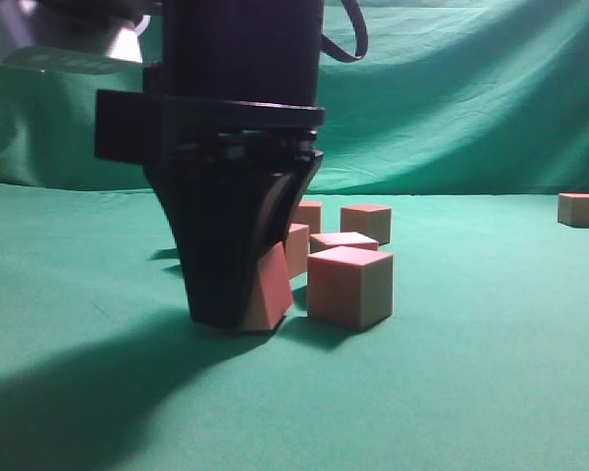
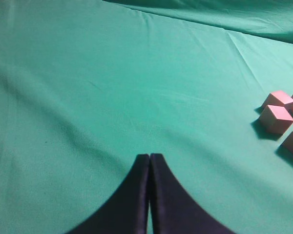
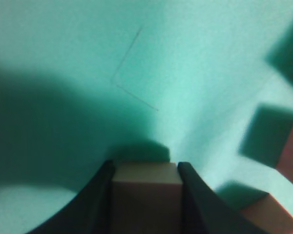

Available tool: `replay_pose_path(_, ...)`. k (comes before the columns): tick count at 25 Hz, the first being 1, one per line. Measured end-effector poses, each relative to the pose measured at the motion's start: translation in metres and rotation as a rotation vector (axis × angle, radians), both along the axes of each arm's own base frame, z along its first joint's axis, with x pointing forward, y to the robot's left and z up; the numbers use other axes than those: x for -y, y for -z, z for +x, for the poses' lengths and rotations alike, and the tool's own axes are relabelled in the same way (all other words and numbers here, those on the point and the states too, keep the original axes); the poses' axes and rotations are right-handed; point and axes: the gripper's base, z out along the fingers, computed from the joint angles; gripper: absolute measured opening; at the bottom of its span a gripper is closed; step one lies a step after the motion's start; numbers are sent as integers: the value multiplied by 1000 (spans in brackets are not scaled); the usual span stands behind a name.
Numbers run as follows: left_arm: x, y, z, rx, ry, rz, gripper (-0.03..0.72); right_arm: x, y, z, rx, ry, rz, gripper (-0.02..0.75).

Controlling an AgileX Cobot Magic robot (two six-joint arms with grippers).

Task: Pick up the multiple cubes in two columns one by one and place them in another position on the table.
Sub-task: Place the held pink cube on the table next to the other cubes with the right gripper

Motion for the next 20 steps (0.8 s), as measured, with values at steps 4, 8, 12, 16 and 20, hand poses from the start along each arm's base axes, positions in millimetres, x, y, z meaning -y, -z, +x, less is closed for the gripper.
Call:
replay_pose_path(4,0,0,0,0,0,0,0,-1,-1,1,-4,2,-3,259)
replay_pose_path(8,0,0,0,0,0,0,0,-5,-2,3,-14,17,11,259)
replay_pose_path(12,0,0,0,0,0,0,0,-8,-3,3,-19,30,31,259)
replay_pose_path(16,0,0,0,0,0,0,0,-7,-3,2,-26,35,26,259)
replay_pose_path(20,0,0,0,0,0,0,0,-6,-3,1,-37,42,12,328)
